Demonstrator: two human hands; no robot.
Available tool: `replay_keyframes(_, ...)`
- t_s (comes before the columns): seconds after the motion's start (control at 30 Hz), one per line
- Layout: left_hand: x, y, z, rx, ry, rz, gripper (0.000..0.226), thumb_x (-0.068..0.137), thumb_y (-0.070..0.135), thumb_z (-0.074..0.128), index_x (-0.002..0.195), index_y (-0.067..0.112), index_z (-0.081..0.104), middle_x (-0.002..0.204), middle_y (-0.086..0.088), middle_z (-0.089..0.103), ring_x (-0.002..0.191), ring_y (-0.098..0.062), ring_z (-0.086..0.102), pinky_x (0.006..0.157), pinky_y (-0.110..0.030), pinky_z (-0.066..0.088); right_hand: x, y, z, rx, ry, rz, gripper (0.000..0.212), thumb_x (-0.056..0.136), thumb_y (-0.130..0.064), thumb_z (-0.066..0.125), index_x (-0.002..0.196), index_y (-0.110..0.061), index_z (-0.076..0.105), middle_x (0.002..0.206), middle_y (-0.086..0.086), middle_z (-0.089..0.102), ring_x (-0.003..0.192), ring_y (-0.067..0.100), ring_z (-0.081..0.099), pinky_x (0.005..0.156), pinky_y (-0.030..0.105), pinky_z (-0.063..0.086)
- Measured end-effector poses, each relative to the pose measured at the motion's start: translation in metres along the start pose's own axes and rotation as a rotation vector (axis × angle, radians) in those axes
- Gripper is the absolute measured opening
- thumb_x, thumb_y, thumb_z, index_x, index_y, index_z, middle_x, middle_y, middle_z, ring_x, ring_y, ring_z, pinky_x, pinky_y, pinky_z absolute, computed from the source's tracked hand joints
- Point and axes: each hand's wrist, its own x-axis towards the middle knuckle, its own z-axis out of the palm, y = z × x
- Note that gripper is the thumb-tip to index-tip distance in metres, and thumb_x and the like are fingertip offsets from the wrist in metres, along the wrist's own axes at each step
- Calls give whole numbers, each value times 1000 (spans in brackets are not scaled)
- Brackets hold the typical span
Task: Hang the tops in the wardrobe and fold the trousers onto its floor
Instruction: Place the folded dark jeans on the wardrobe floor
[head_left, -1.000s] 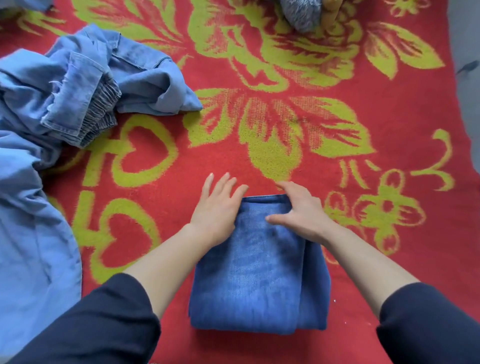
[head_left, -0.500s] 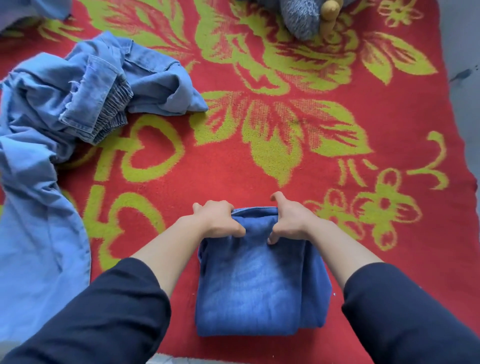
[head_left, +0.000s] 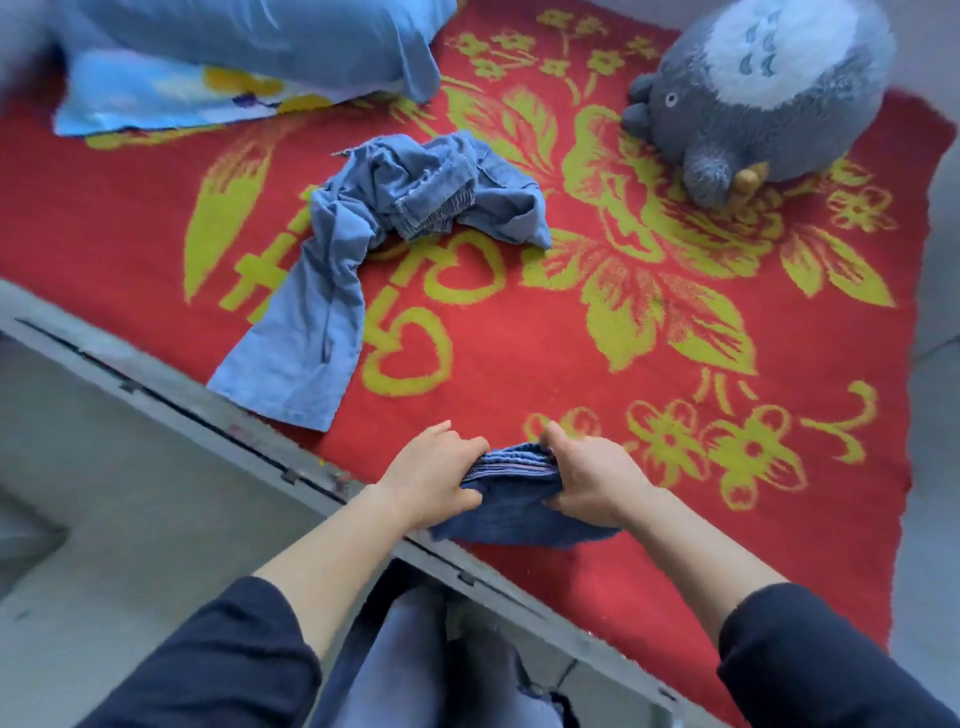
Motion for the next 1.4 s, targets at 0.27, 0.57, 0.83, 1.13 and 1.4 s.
replay_keyframes(0.27,-179,-24,-22,-52,267,-416,42,79,31,60,119,19,54,104,-5,64,106,-24,53,106,-31,30,-6,-150,-26,-238,97,-441,50,76,-39,61,122,-25,48,92,6,69,84,33,64,59,33,39)
replay_keyframes(0.57,-403,-111,-8,-72,448,-803,41,79,23,58,120,20,54,107,0,65,108,-17,55,116,-26,-7,10,-400,3,-331,0,-828,46,83,-39,54,125,-21,44,104,9,67,91,35,63,65,35,42)
replay_keyframes(0.83,-636,-197,41,-105,446,-1119,34,78,20,52,111,18,52,92,-2,63,102,-20,55,118,-29,-2,-5,-663,86,-418,-102,-1077,39,85,-37,51,122,-26,43,103,5,67,89,34,62,65,32,38)
replay_keyframes(1.13,-821,-286,79,-124,449,-1326,44,81,19,52,125,19,47,115,0,64,115,-20,52,120,-33,6,-13,-890,164,-489,-176,-1245,36,84,-41,48,119,-31,42,109,3,67,94,33,63,74,37,48)
replay_keyframes(1.4,-922,-448,150,-142,417,-1411,42,84,21,54,126,17,48,117,-3,63,116,-22,52,115,-28,19,54,-1066,263,-537,-260,-1234,42,84,-39,50,125,-31,42,115,3,66,102,32,62,81,36,47)
